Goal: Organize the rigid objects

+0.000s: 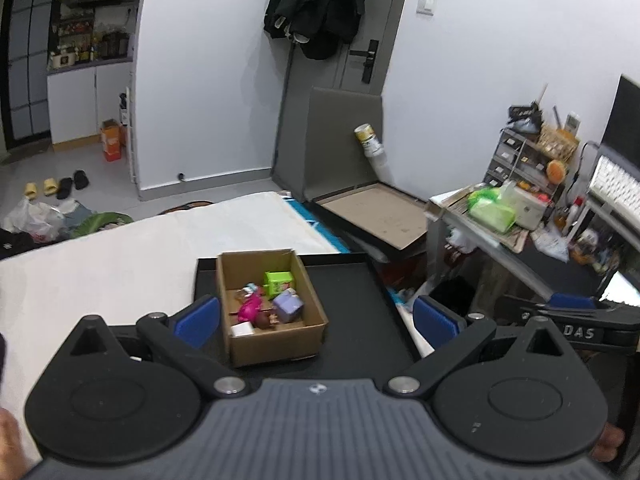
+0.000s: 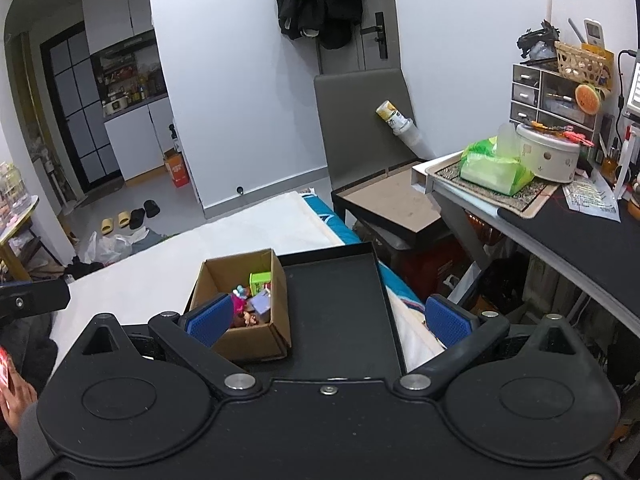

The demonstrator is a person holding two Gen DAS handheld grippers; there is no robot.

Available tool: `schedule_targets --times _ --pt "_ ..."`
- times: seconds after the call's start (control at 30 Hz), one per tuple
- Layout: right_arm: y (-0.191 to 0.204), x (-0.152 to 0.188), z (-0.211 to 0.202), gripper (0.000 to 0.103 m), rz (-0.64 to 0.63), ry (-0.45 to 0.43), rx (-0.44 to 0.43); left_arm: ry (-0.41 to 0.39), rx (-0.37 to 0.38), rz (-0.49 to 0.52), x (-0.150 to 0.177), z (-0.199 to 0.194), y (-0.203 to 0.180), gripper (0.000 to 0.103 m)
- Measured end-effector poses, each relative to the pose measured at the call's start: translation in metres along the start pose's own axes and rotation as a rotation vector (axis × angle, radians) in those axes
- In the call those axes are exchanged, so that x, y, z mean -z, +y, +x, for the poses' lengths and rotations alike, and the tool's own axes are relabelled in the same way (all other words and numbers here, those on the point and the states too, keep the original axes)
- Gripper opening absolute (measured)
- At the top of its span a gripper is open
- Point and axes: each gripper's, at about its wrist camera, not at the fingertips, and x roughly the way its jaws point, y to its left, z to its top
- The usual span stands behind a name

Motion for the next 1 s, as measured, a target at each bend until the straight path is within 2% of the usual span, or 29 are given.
schedule_targets --times 0.33,0.5,0.67,1.0 --pt "0.012 0.019 0.003 0.103 -0.017 0.023 -0.001 0.045 0.008 -0.047 0.022 0.010 0.020 0.102" --pt "0.022 0.025 0.007 0.103 -0.061 0.036 0.036 0.068 0.000 -0.049 0.031 0.017 0.025 0.102" --pt "0.025 0.030 0.013 0.103 -0.054 0.066 0.000 0.088 0.009 -0.038 0.039 0.024 0.024 0.102" --pt "0.025 0.037 0.028 0.103 -0.044 0.112 -0.008 0.139 0.003 -0.047 0.048 0.043 0.030 0.102"
